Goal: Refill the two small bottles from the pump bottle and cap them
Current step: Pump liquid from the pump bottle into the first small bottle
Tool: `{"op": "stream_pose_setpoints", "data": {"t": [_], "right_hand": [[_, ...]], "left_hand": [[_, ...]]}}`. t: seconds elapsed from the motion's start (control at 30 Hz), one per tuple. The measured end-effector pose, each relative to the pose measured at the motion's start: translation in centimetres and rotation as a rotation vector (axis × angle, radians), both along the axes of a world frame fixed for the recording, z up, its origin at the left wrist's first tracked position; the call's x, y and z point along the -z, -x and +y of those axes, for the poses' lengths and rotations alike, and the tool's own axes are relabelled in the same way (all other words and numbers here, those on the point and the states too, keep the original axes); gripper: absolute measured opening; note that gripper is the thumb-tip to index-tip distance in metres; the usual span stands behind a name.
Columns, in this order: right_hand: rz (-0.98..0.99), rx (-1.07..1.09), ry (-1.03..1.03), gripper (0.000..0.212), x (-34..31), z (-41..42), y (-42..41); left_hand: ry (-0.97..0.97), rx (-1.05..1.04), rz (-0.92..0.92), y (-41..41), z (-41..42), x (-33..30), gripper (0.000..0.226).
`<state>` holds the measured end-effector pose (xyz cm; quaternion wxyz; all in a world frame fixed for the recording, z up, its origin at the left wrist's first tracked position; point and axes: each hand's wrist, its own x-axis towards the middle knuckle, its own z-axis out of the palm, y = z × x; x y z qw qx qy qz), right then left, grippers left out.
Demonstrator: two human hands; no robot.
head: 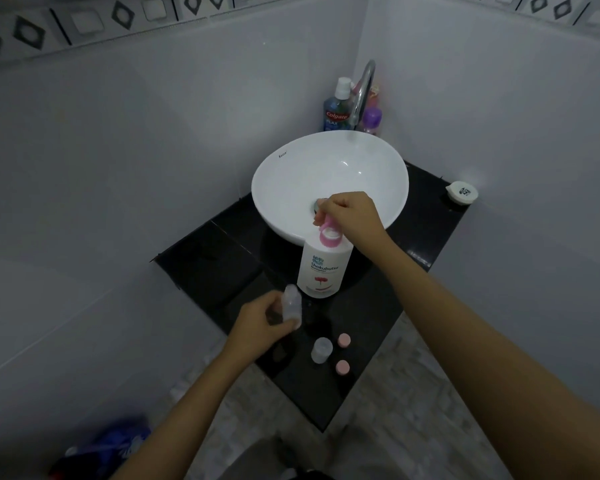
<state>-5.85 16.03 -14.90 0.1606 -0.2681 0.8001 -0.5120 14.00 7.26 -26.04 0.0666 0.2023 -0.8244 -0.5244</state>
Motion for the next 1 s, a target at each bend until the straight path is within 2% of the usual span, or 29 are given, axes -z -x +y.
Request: {"op": "stream_pose_setpoints", "data": {"t": [0.1,0.3,0.73,1.0], "right_hand": [[-0.009,-0.062,-0.012,0.027,-0.4,-0.6,0.4],[-0.101,-0.085,-0.031,0.033,0.6,-1.5,0.6],[-0.104,-0.071,-0.048,0.036,0.7,-1.5,0.5],[-0.148,-0.071,-0.027,0.039,0.6,-1.4,0.5]], "left_hand": [[0.021,-0.026,0.098,1.7,-0.3,-3.5,0.026],[0.136,-0.08,0.192,3.8,-0.6,-6.8,0.035],[0.19,-0.169,0.226,3.7,-0.2,-7.5,0.036],[0.147,-0.188,0.229,4.6,0.1,-8.1,0.035]]}}
